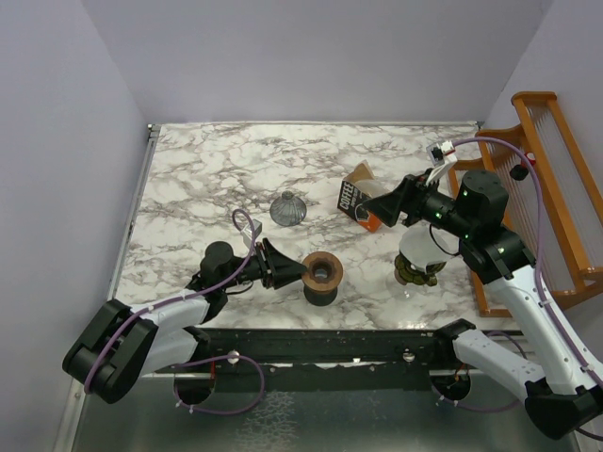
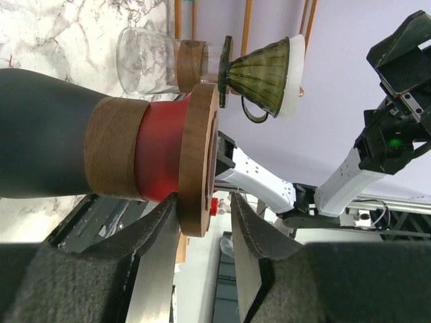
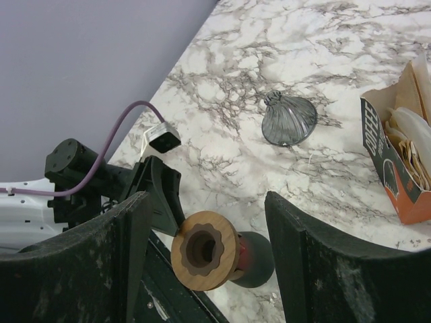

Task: Place the coffee filter in the dripper
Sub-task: Place the dripper holder onto the coffee server, then pick up the coffee dripper from the center of the board.

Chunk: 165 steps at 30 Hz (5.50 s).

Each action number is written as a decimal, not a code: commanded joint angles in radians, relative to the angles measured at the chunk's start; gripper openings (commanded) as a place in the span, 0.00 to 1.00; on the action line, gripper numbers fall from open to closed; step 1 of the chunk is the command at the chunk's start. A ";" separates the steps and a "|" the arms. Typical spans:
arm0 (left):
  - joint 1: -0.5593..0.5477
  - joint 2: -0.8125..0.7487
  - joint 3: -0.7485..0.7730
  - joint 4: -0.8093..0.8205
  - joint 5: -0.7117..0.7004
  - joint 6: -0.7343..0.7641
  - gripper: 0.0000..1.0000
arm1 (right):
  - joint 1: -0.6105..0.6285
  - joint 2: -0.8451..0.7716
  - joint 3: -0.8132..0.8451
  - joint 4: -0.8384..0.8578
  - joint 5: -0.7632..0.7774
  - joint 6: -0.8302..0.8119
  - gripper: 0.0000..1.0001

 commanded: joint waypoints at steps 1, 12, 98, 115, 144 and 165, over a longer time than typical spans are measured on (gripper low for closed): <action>-0.003 -0.002 0.013 -0.034 0.005 0.020 0.39 | -0.004 -0.012 0.010 -0.017 0.018 -0.012 0.72; -0.002 -0.048 0.051 -0.197 0.002 0.078 0.45 | -0.003 -0.012 0.013 -0.018 0.022 -0.012 0.73; 0.089 0.833 1.467 -1.502 -0.769 1.156 0.35 | -0.004 -0.131 0.025 -0.140 0.281 -0.159 0.74; 0.087 0.851 1.471 -1.516 -0.775 1.165 0.06 | -0.004 -0.133 0.020 -0.134 0.277 -0.161 0.74; 0.089 0.600 1.462 -1.523 -0.750 1.176 0.00 | -0.004 -0.067 0.050 -0.093 0.182 -0.063 0.74; 0.091 0.084 1.145 -1.162 -0.242 0.915 0.00 | -0.003 0.047 -0.051 0.171 -0.064 0.177 0.75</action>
